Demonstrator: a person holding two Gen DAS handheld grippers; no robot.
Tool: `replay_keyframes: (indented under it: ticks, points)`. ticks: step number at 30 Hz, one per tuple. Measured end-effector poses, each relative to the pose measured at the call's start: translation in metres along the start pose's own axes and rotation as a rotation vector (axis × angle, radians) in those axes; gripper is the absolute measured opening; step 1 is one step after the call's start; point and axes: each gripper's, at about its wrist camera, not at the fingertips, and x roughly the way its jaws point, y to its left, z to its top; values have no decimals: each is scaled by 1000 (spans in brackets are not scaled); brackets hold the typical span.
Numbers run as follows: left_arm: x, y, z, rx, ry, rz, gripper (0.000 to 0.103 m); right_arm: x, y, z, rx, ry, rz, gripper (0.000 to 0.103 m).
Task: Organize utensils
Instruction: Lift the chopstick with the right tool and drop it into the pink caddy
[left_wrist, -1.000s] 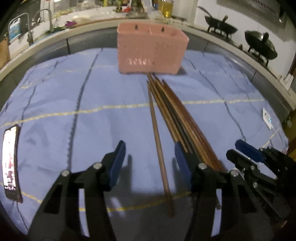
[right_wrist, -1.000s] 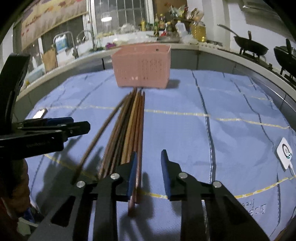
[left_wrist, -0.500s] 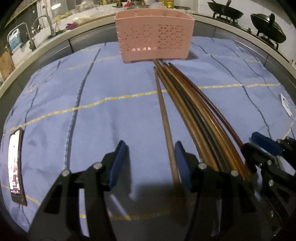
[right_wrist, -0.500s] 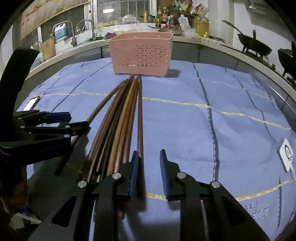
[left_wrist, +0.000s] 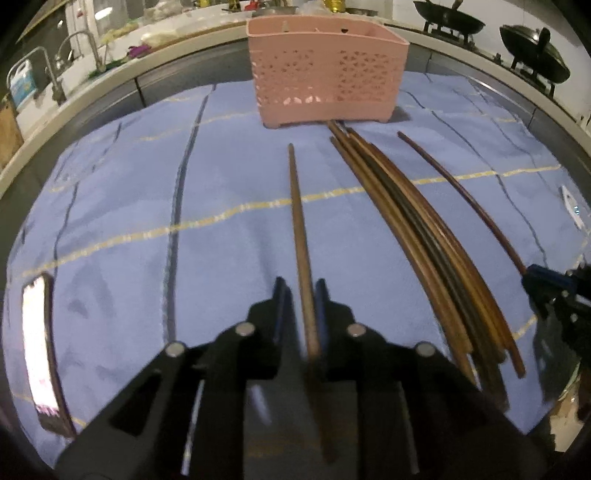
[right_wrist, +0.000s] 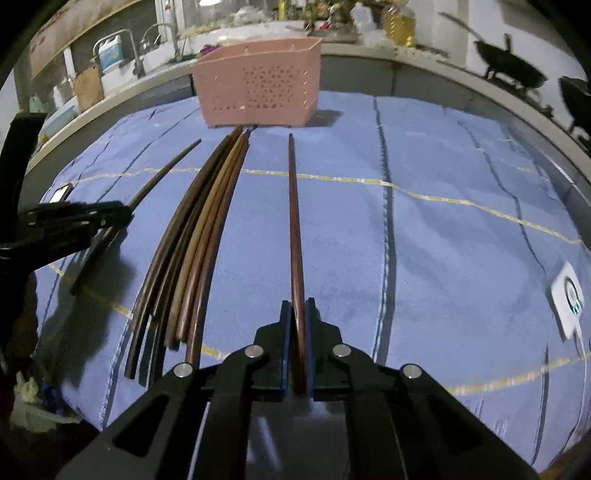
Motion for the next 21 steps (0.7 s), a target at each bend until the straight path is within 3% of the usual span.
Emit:
replay_keyframes:
  ticks: [4, 6, 8, 11, 13, 14, 17, 21]
  points:
    - [14, -1, 24, 16, 3, 13, 18, 20, -6, 35, 14, 69, 80, 8]
    - [22, -1, 36, 23, 4, 28, 25, 36, -2, 63, -24, 99, 99, 8]
    - [32, 2, 52, 14, 7, 13, 33, 48, 2, 84, -54, 114, 99, 8]
    - [44, 10, 69, -35, 2, -19, 34, 68, 4, 117, -54, 136, 110, 9]
    - [49, 11, 76, -36, -22, -8, 21, 80, 4, 135, -49, 143, 131, 9]
    - [51, 11, 78, -40, -27, -30, 7, 83, 4, 139, -53, 143, 137, 7]
    - [49, 15, 81, -72, -21, -76, 5, 83, 4, 144, -50, 135, 146, 5]
    - [18, 24, 77, -94, -94, -140, 5, 39, 0, 137, -48, -3, 214, 5]
